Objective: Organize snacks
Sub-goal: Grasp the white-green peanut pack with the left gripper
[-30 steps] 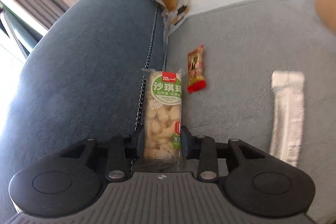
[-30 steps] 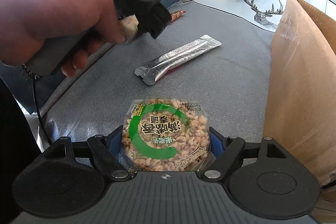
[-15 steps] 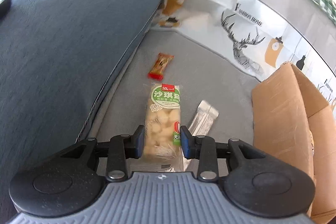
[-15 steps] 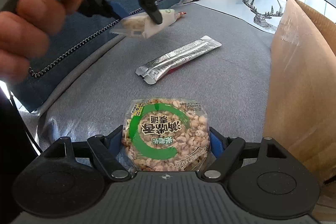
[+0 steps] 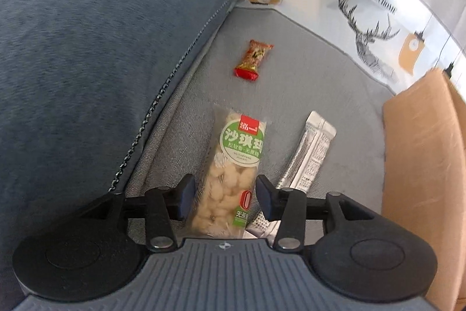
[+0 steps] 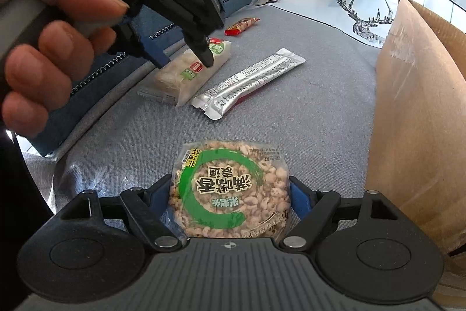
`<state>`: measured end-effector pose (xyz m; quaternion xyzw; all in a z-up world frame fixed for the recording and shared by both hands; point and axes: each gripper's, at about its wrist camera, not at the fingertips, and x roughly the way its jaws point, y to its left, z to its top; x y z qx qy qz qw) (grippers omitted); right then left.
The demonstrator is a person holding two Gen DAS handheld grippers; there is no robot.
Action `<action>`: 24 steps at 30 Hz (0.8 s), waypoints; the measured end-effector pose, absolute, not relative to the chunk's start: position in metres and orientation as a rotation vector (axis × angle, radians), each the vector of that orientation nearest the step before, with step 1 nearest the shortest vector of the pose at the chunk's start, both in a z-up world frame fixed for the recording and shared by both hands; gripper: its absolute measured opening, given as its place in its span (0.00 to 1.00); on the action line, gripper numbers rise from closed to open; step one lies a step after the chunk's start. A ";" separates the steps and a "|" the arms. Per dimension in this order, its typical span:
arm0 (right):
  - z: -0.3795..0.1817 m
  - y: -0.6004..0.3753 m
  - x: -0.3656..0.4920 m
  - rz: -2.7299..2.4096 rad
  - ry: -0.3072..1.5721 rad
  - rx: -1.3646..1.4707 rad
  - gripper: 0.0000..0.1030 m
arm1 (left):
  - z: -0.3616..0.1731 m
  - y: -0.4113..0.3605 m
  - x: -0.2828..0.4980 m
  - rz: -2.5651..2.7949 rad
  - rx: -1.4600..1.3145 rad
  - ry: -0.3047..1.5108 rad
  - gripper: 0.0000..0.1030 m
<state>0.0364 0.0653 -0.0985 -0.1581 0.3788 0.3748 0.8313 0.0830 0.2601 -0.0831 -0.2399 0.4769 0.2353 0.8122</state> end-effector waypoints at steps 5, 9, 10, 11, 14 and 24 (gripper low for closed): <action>-0.101 0.067 0.039 0.786 0.810 -0.336 0.87 | -0.093 0.260 0.093 0.509 -0.499 1.053 0.50; -0.102 0.068 0.041 0.784 0.813 -0.330 0.88 | -0.095 0.256 0.095 0.513 -0.468 1.062 0.50; -0.102 0.068 0.041 0.783 0.812 -0.330 0.88 | -0.095 0.255 0.096 0.512 -0.461 1.063 0.50; -0.103 0.068 0.041 0.784 0.812 -0.330 0.88 | -0.096 0.255 0.097 0.511 -0.455 1.064 0.51; -0.103 0.068 0.041 0.784 0.811 -0.331 0.88 | -0.096 0.254 0.098 0.509 -0.441 1.067 0.51; -0.103 0.067 0.040 0.785 0.806 -0.334 0.87 | -0.096 0.254 0.099 0.508 -0.434 1.067 0.51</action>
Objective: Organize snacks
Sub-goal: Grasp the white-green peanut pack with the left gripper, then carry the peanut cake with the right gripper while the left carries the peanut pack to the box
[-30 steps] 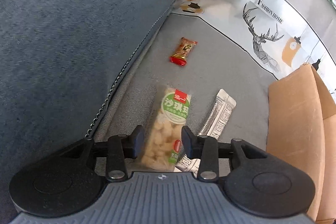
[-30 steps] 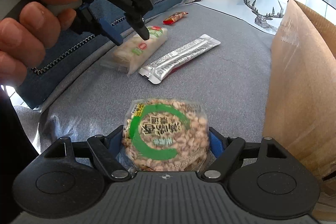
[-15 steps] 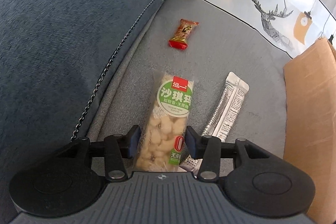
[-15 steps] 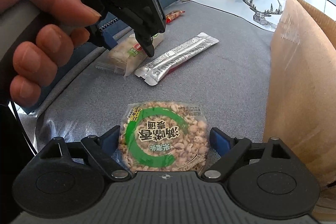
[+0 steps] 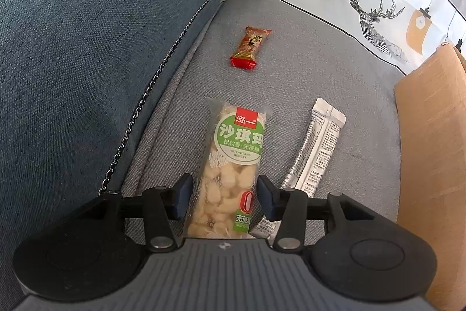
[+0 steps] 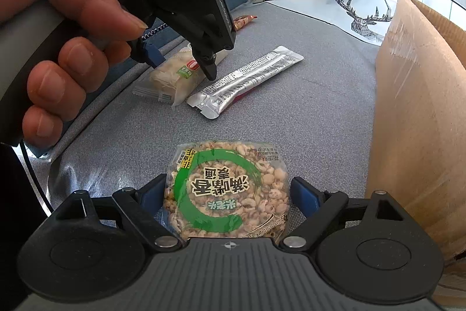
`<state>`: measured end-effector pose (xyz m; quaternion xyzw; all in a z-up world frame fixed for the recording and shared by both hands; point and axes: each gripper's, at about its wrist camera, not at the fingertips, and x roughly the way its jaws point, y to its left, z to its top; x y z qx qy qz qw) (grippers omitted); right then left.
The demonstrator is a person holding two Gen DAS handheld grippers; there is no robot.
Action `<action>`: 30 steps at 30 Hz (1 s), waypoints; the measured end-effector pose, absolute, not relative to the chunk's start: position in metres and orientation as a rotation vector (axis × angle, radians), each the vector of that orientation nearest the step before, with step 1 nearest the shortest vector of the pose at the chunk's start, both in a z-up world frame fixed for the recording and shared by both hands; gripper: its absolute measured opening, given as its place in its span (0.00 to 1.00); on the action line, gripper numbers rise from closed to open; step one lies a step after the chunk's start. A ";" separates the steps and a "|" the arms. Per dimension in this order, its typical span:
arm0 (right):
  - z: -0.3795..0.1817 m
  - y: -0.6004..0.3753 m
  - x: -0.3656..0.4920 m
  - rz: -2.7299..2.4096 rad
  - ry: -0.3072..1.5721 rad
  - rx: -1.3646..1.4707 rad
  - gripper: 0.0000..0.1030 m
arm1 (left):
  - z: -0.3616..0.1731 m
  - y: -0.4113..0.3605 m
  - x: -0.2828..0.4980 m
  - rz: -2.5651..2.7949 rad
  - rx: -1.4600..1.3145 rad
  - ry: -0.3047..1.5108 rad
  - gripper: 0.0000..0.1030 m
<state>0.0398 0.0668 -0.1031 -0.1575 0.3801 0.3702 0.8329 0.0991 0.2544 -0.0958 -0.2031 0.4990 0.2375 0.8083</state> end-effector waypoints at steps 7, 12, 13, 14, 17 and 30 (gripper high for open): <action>-0.101 0.066 0.038 0.786 0.797 -0.336 0.82 | -0.096 0.254 0.102 0.503 -0.419 1.070 0.51; -0.100 0.065 0.035 0.793 0.785 -0.341 0.79 | -0.095 0.254 0.103 0.508 -0.413 1.068 0.47; -0.100 0.064 0.034 0.793 0.782 -0.344 0.79 | -0.095 0.254 0.103 0.509 -0.413 1.067 0.45; -0.100 0.064 0.034 0.793 0.779 -0.346 0.79 | -0.094 0.254 0.102 0.507 -0.416 1.063 0.42; -0.098 0.064 0.031 0.781 0.757 -0.357 0.79 | -0.092 0.255 0.099 0.507 -0.433 1.052 0.40; -0.051 0.035 0.006 0.785 0.537 -0.278 0.79 | -0.030 0.242 0.052 0.377 -0.517 0.705 0.39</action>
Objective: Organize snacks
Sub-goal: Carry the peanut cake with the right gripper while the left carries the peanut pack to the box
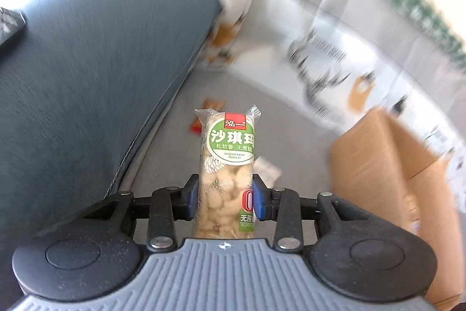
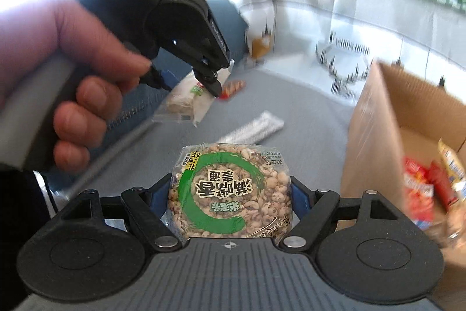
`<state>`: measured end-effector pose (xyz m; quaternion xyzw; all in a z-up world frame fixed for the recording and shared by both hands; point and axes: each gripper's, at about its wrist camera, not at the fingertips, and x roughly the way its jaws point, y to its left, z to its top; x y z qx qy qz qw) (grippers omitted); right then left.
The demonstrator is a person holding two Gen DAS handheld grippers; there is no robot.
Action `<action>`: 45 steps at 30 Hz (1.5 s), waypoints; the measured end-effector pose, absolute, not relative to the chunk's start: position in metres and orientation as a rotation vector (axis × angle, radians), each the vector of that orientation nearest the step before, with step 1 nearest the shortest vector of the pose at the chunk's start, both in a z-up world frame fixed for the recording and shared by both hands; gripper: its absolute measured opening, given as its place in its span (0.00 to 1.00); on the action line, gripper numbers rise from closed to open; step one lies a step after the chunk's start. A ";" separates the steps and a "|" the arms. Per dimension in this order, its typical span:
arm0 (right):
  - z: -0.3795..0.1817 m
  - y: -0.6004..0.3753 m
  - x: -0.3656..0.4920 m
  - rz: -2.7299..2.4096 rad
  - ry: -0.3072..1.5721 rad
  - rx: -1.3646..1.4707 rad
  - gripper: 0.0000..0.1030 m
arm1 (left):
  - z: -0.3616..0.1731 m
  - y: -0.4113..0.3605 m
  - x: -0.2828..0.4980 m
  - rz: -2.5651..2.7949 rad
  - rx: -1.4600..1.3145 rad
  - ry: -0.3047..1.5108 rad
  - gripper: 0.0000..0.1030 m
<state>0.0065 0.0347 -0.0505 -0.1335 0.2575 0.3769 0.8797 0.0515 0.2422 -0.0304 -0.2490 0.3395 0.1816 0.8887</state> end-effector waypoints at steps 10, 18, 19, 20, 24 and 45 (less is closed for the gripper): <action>0.018 -0.038 -0.014 0.688 0.333 -0.145 0.79 | 0.016 0.183 0.002 0.138 -0.465 0.467 0.39; 0.061 -0.111 0.011 0.499 0.217 -0.056 0.79 | 0.013 0.140 0.013 0.050 -0.372 0.474 0.39; 0.063 -0.121 0.015 0.475 0.207 -0.048 0.79 | 0.012 0.137 0.014 0.046 -0.361 0.478 0.39; 0.063 -0.129 0.021 0.450 0.198 -0.042 0.79 | 0.011 0.133 0.018 0.043 -0.349 0.484 0.39; 0.045 -0.161 0.042 0.365 0.247 0.019 0.79 | 0.006 0.127 0.024 0.025 -0.325 0.494 0.39; 0.021 -0.200 0.090 0.286 0.322 0.163 0.79 | -0.008 0.108 0.065 0.002 -0.356 0.516 0.39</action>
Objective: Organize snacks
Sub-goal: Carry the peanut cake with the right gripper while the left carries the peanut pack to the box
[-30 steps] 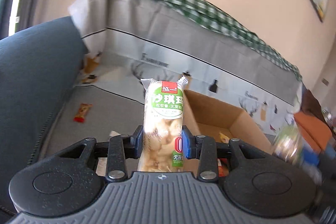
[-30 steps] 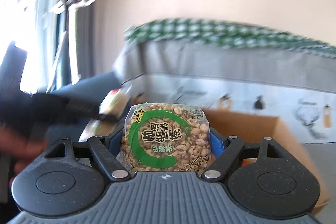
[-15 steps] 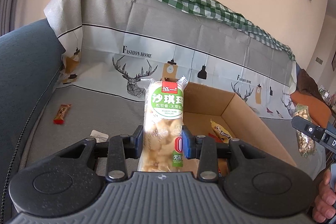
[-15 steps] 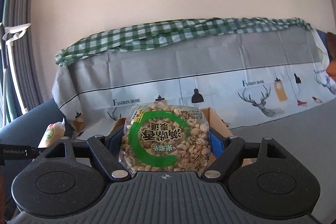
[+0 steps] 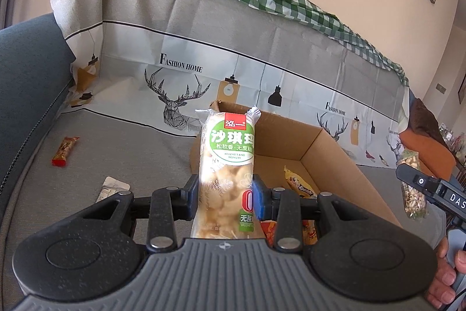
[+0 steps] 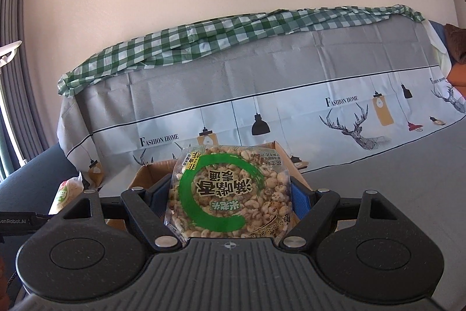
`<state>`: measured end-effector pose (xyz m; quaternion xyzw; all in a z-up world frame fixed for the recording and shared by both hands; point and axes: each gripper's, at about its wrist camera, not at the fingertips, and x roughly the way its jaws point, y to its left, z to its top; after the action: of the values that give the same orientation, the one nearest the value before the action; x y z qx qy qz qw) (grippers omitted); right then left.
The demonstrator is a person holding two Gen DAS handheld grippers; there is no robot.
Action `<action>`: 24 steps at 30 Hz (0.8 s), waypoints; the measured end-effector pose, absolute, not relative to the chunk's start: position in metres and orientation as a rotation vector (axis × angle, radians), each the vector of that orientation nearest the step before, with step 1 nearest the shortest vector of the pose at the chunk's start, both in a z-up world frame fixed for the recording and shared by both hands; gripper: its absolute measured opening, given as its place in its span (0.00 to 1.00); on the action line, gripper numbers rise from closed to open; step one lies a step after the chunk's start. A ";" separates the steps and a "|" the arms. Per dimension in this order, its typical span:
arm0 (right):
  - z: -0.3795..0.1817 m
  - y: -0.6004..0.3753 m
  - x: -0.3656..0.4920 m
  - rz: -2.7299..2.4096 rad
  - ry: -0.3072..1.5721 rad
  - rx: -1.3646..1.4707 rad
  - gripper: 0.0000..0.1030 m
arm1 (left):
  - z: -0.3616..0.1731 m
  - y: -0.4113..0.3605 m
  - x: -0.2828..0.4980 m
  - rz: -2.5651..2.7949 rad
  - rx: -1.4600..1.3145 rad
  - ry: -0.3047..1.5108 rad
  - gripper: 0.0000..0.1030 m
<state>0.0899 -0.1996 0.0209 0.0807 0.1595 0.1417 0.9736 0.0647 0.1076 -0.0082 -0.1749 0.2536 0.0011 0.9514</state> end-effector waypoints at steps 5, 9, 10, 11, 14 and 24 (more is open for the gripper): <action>0.019 -0.204 0.094 0.281 0.325 0.180 0.79 | -0.008 0.102 0.069 -0.005 -0.370 0.498 0.39; 0.018 -0.203 0.095 0.280 0.325 0.182 0.79 | -0.008 0.095 0.073 -0.017 -0.365 0.486 0.39; 0.018 -0.203 0.095 0.280 0.325 0.180 0.79 | -0.008 0.093 0.073 -0.021 -0.364 0.481 0.39; 0.018 -0.203 0.096 0.280 0.324 0.176 0.79 | -0.008 0.091 0.074 -0.026 -0.363 0.476 0.39; 0.018 -0.201 0.096 0.283 0.321 0.166 0.79 | -0.007 0.084 0.079 -0.040 -0.356 0.461 0.39; 0.016 -0.199 0.098 0.282 0.316 0.164 0.79 | -0.008 0.061 0.098 -0.113 -0.327 0.435 0.39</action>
<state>0.0984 -0.1994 0.0165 0.0811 0.1568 0.1399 0.9743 0.0984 0.0612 -0.0076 -0.1616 0.2148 -0.0557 0.9616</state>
